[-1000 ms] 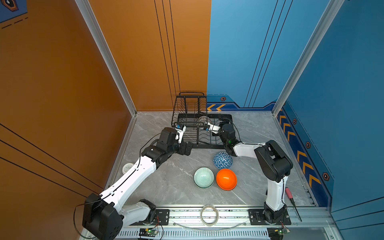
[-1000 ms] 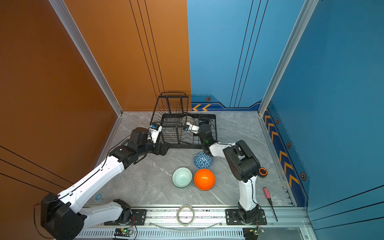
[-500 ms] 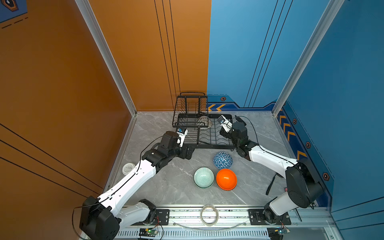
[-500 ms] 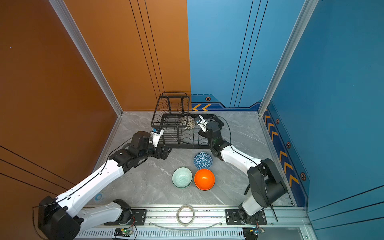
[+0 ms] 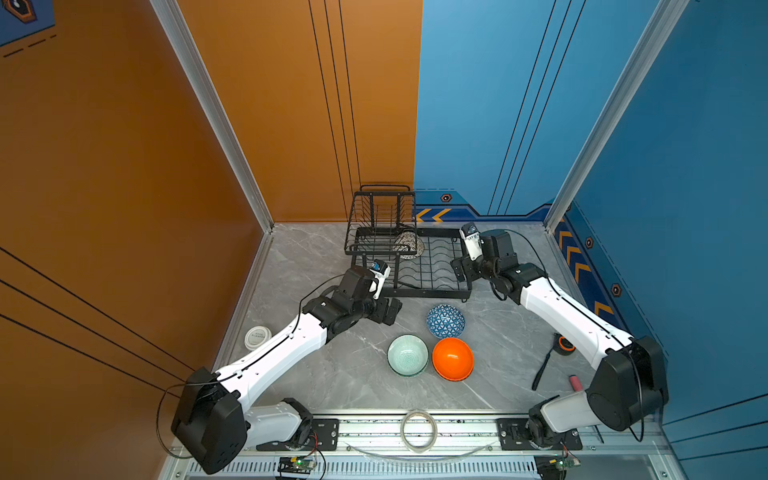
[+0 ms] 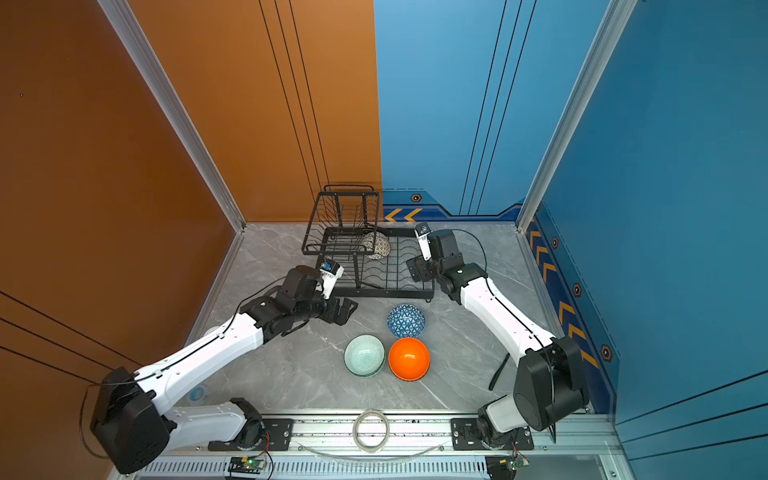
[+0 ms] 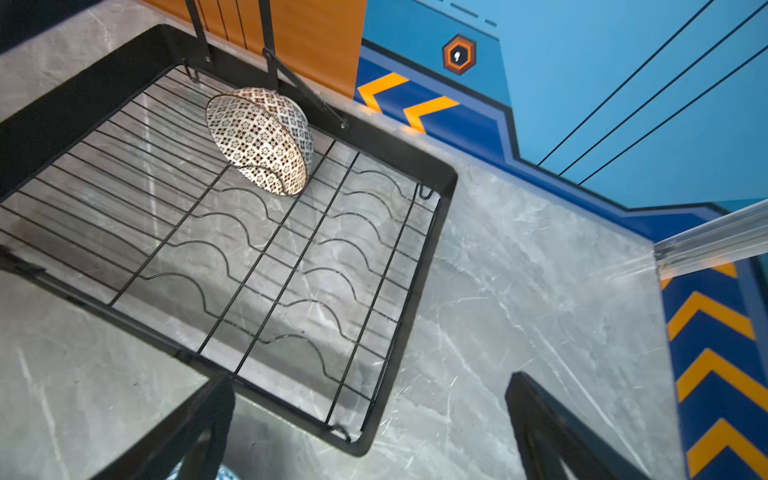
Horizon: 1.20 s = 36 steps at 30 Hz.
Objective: Load the bowls into the dish rack
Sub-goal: 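Move the left gripper down to the blue triangle-patterned bowl's rim while the right gripper withdraws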
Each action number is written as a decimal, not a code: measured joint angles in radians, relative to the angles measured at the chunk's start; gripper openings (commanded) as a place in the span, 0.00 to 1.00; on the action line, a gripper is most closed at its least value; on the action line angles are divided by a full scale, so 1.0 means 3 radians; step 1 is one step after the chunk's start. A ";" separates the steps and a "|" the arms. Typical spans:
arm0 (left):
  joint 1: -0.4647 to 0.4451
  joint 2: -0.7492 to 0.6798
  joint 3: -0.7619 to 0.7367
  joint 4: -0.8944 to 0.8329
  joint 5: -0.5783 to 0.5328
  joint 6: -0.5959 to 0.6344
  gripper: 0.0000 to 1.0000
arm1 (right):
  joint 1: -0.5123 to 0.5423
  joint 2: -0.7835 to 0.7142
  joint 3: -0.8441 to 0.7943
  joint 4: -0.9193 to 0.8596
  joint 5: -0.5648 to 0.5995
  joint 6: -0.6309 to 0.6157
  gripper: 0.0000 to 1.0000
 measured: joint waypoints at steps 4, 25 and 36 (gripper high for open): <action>-0.0093 0.0170 0.0011 0.0131 0.0098 -0.0114 0.98 | -0.0027 0.0001 0.0036 -0.0148 -0.0216 0.0144 1.00; -0.0378 0.1383 0.0484 0.0680 0.0556 -0.0430 0.98 | -0.0050 0.0071 0.0184 -0.0322 -0.0376 0.0215 1.00; -0.0482 0.1818 0.0755 0.0636 0.0621 -0.0431 0.81 | -0.0092 0.0070 0.0175 -0.0319 -0.0378 0.0214 1.00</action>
